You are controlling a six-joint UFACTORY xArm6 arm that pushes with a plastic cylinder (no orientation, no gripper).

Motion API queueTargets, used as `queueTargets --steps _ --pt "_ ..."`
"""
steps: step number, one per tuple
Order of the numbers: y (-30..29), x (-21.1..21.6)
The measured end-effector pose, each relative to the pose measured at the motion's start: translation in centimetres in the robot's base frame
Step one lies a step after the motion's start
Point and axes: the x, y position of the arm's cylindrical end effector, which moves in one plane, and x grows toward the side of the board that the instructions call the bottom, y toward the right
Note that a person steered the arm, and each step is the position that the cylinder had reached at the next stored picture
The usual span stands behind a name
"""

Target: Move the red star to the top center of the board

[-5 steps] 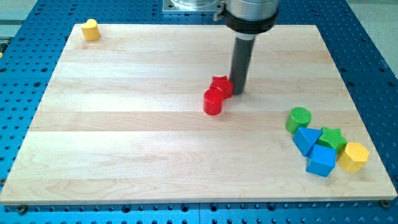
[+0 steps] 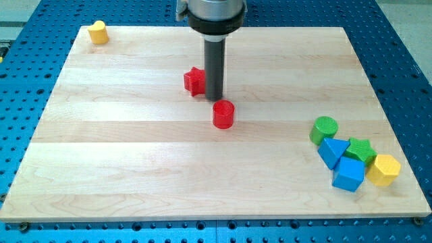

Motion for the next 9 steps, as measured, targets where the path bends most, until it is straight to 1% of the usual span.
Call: queueTargets --steps 1,2,4,5,7,9 --pt "-4.0 0.5" --pt "-5.4 -3.0" --pt "-2.0 -6.3" --pt "-0.5 -7.0" --pt "0.0 -7.4" --pt "0.2 -6.9"
